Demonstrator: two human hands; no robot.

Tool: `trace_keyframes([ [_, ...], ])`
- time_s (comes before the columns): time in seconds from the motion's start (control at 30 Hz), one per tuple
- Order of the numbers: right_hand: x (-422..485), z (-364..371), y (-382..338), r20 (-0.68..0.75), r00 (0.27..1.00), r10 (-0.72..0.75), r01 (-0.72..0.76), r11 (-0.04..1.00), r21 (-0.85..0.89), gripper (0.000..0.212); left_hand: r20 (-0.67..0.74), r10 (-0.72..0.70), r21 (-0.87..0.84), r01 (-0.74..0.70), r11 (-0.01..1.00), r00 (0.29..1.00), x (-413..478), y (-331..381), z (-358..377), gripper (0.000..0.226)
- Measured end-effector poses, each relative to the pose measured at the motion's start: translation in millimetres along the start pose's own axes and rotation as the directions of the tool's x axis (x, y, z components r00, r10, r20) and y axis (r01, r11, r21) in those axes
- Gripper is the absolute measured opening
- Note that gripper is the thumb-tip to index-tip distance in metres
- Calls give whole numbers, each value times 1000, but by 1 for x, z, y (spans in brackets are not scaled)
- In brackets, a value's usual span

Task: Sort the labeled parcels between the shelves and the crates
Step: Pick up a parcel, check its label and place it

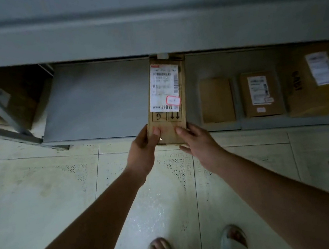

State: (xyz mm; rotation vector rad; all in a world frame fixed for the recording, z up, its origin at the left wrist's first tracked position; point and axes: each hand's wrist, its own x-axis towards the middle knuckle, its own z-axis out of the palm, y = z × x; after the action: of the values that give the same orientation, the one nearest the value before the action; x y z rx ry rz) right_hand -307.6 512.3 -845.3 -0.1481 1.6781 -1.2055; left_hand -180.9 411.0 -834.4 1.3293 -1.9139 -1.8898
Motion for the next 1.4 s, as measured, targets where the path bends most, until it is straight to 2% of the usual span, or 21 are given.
trace_keyframes([
  [0.13, -86, 4, -9, 37, 999, -9, 10, 999, -38, 26, 41, -37, -8, 37, 999, 998, -84, 23, -11, 37],
  [0.27, -170, 7, -11, 52, 999, 10, -5, 995, -96, 22, 26, -79, -57, 80, 995, 997, -170, 47, -16, 35],
  [0.5, -283, -7, -2, 61, 997, 52, -40, 984, -175, 40, 25, -164, -97, 166, 981, 986, -277, 67, -8, 41],
  [0.73, -300, -26, 21, 21, 999, 35, -31, 986, -164, 45, 64, -178, -28, 180, 983, 982, -288, 60, 11, 44],
  [1.07, -291, -42, 6, -15, 1000, -14, 11, 988, -156, 49, 97, -155, 43, 152, 988, 983, -263, 78, 21, 43],
  [1.4, -303, -49, -10, -25, 1000, -15, 13, 997, -75, 47, 110, -153, 58, 147, 987, 982, -271, 106, 22, 47],
])
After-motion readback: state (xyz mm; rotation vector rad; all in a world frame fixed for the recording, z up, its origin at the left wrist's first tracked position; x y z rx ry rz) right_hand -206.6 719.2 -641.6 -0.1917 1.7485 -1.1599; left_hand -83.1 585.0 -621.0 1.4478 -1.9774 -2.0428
